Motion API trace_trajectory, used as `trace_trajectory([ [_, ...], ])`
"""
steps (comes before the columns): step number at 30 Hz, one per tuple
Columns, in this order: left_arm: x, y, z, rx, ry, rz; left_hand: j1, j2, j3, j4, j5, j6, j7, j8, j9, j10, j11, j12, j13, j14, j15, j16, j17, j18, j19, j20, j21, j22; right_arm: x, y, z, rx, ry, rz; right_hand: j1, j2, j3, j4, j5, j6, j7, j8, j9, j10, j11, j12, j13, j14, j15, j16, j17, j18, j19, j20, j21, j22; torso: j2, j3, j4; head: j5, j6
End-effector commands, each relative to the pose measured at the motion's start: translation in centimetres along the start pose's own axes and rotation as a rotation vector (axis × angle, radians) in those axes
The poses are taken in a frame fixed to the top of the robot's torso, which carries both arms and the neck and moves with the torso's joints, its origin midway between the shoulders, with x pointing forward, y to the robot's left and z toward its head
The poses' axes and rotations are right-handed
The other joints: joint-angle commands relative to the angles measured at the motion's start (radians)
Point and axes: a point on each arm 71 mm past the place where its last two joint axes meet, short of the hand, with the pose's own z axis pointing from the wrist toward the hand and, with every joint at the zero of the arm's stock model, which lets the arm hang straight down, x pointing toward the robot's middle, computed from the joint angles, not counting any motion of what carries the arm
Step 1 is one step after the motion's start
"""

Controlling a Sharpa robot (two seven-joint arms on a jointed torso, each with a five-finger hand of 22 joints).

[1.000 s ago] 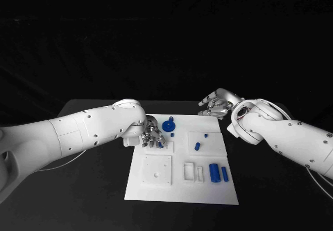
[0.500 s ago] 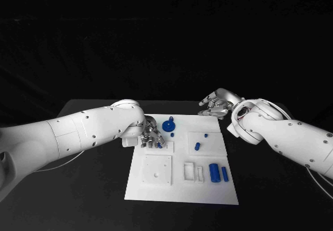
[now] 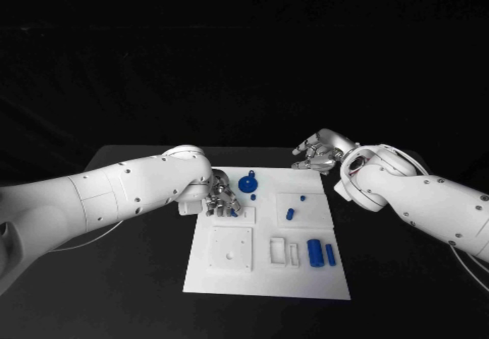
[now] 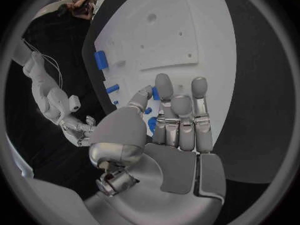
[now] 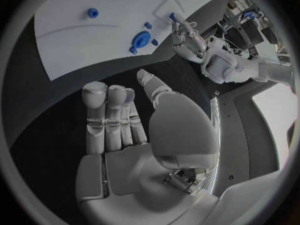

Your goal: Assemble the parts on the task board

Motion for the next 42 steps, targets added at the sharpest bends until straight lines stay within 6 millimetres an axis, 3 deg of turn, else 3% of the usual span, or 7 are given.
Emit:
trace_trajectory([
  [1,0.09,-0.10,0.13,-0.007,-0.003,0.003,0.050,0.057,0.018,-0.011,0.004,0.128,-0.092,0.003,0.001,0.037,-0.008,0.003,0.001,0.001,-0.007,0.004,-0.002,-0.008,-0.006,0.001,0.006,0.020,0.04,0.08,0.00,-0.008,0.002,-0.005,-0.009,-0.002,0.005,0.001,0.006,0.006,-0.001,-0.005,-0.002,-0.002,-0.004,0.004,-0.001,0.004,-0.004,-0.002,0.002,0.007,0.023,-0.004,0.003,0.080,0.000,-0.0003,-0.0006,0.001,0.001],
  [24,0.52,-0.68,0.59,-0.016,-0.008,0.020,0.049,0.057,0.019,-0.012,0.003,0.128,-0.092,0.003,0.003,0.037,-0.009,0.004,0.001,0.003,-0.008,0.004,-0.004,-0.008,-0.005,0.000,0.007,0.020,0.12,0.16,0.05,-0.010,0.005,-0.005,-0.009,-0.002,0.007,0.001,0.006,0.006,-0.001,-0.005,-0.002,-0.002,-0.004,0.003,-0.001,0.004,-0.004,-0.004,0.001,0.007,0.023,-0.004,0.002,0.080,0.000,0.0014,0.0001,-0.002,0.003],
  [26,0.57,-0.76,0.61,-0.018,-0.004,0.025,0.047,0.056,0.016,-0.011,-0.010,0.129,-0.092,0.003,0.003,0.036,-0.008,0.003,0.000,0.002,-0.007,0.003,-0.004,-0.008,-0.005,0.000,0.006,0.019,0.14,0.17,0.06,-0.010,0.006,-0.005,-0.009,-0.002,0.007,0.001,0.006,0.006,-0.001,-0.005,-0.002,-0.002,-0.004,0.003,-0.001,0.004,-0.004,-0.004,0.001,0.007,0.023,-0.004,0.002,0.080,0.000,0.0009,0.0002,-0.002,0.001],
  [32,0.75,-0.79,0.77,-0.024,-0.003,0.027,0.044,0.027,-0.039,0.019,-0.137,0.135,-0.096,0.002,-0.011,0.037,-0.008,0.001,-0.002,0.003,-0.006,-0.002,-0.005,-0.008,-0.004,0.002,0.001,0.018,0.12,0.15,0.04,-0.010,0.006,-0.005,-0.011,-0.002,0.006,0.001,0.006,0.005,-0.001,-0.005,-0.002,-0.002,-0.004,0.003,-0.001,0.004,-0.004,-0.004,0.001,0.007,0.023,-0.004,0.002,0.080,0.001,-0.0004,-0.0003,-0.003,0.003],
  [35,0.75,-0.66,0.79,-0.027,-0.009,0.023,0.056,0.006,-0.094,0.068,-0.144,0.134,-0.097,0.002,-0.025,0.037,-0.007,-0.006,-0.006,0.003,-0.006,-0.008,-0.008,-0.008,-0.002,0.003,-0.007,0.018,0.09,0.13,0.03,-0.010,0.004,-0.005,-0.011,-0.002,0.006,0.001,0.006,0.005,-0.001,-0.005,-0.002,-0.002,-0.004,0.003,-0.001,0.004,-0.004,-0.004,0.001,0.007,0.023,-0.004,0.002,0.080,0.001,0.0001,-0.0007,-0.004,0.003],
  [42,0.58,-0.15,0.72,-0.027,-0.028,0.013,0.067,-0.069,-0.162,0.156,-0.157,0.138,-0.098,0.003,-0.041,0.037,-0.006,-0.012,-0.008,0.001,-0.005,-0.013,-0.011,-0.008,0.002,0.005,-0.022,0.019,0.03,0.07,0.00,-0.010,0.002,-0.005,-0.011,-0.003,0.005,0.002,0.006,0.003,0.000,-0.005,-0.002,-0.003,-0.003,0.003,-0.002,0.004,-0.003,-0.005,0.000,0.008,0.022,-0.004,-0.001,0.079,0.000,-0.0006,0.0001,-0.006,0.003],
])
